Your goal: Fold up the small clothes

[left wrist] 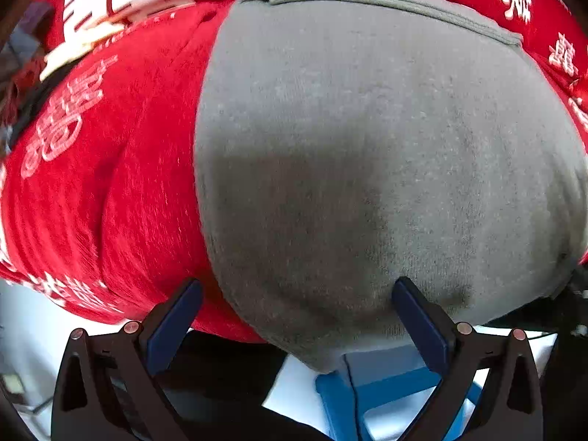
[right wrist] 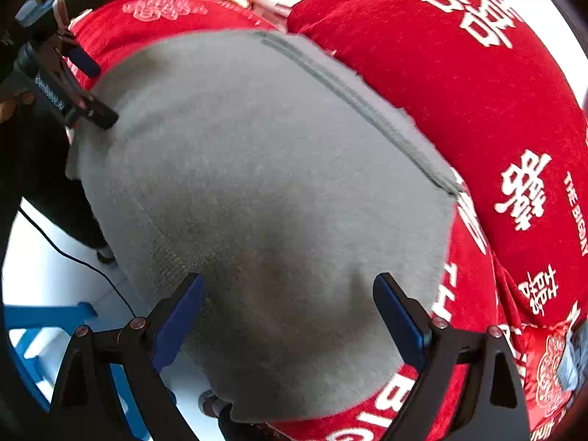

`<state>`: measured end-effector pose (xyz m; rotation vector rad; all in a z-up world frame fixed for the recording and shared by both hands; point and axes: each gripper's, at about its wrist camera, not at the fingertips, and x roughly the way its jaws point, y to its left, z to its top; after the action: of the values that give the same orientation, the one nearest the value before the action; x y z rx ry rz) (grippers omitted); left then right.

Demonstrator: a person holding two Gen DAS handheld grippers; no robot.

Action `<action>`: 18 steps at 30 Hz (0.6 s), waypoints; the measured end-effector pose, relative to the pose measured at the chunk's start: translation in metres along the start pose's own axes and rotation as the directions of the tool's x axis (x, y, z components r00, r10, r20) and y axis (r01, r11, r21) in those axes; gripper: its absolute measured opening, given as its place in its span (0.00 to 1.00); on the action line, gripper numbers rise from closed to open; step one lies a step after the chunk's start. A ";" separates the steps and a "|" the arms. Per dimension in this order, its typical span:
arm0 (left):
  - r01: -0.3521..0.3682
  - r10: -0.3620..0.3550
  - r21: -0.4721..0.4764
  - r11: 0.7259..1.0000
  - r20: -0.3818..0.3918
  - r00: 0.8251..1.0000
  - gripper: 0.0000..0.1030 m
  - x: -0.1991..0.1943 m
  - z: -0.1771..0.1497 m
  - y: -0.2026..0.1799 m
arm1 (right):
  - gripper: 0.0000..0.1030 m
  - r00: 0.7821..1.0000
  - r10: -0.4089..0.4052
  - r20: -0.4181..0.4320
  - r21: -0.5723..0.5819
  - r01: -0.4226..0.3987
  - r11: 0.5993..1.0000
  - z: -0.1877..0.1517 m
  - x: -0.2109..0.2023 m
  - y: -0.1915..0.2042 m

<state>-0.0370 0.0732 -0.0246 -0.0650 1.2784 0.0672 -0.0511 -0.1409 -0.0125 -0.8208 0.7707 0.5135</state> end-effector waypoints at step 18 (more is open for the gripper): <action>0.155 -0.191 -0.508 0.847 -0.019 0.981 1.00 0.016 -0.024 0.024 | 0.84 0.922 0.388 -0.023 0.737 -0.247 0.630 -0.091 0.003 -0.105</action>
<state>-0.0571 0.0957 -0.0472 -0.6427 1.2909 0.2464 -0.0157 -0.2748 -0.0076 0.0348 1.1975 0.3931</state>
